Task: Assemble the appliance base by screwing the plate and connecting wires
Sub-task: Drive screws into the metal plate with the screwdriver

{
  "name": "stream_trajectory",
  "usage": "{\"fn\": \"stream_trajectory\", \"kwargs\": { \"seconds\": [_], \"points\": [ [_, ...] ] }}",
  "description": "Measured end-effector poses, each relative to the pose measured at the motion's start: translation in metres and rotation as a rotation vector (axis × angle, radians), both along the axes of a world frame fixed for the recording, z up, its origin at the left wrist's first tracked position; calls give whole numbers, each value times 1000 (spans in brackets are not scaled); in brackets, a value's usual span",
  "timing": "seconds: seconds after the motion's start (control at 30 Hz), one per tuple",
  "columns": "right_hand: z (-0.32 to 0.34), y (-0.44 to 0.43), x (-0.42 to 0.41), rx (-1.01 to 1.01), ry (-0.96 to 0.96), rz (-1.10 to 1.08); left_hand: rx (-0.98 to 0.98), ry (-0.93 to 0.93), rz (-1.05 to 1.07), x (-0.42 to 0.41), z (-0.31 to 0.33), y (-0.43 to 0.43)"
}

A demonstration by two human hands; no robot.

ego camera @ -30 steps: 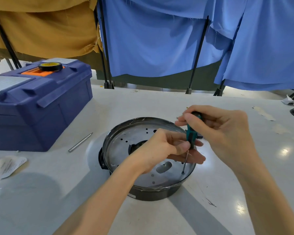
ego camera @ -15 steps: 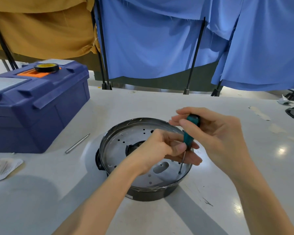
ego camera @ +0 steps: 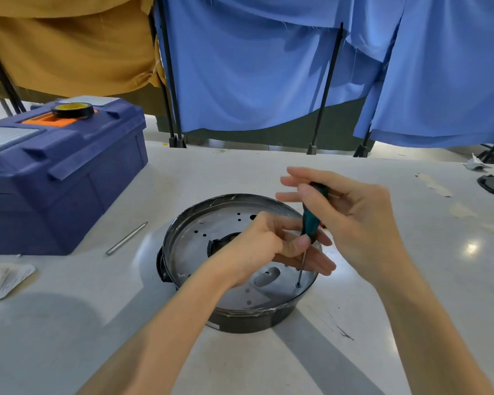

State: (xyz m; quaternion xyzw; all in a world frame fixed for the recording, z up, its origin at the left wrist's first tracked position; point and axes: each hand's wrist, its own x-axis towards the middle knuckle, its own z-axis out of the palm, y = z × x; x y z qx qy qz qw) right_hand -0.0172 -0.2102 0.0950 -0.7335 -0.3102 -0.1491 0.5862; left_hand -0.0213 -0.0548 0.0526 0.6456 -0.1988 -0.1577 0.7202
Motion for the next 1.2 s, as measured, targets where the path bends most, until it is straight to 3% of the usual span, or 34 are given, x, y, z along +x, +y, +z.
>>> {"fn": "stream_trajectory", "kwargs": {
  "seconds": [0.27,0.33,0.43,0.5,0.63,0.8,0.87,0.97,1.03,1.2],
  "points": [
    [-20,22,1,44,-380,-753,61,-35,76,5,1,-11],
    [-20,18,-2,5,-371,-671,60,-39,66,4,-1,-10],
    [-10,0,-2,71,22,-59,29,-35,39,4,-4,-2],
    [-7,-8,-1,65,121,171,15,-28,18,5,-5,1],
    [-13,2,-3,86,-13,-65,-29,-25,67,4,-4,3],
    [-27,40,-12,-22,-345,-643,2,-56,145,3,-1,-1],
    [-20,34,-9,-11,-240,-585,-19,-28,136,2,-1,0],
    [0,9,-1,107,155,-44,-59,-21,65,4,-3,2],
    [4,2,-1,37,106,94,-72,-19,21,4,-3,3],
    [-14,9,-5,34,-140,-301,-60,-21,39,1,-2,-2]
  ]
}}
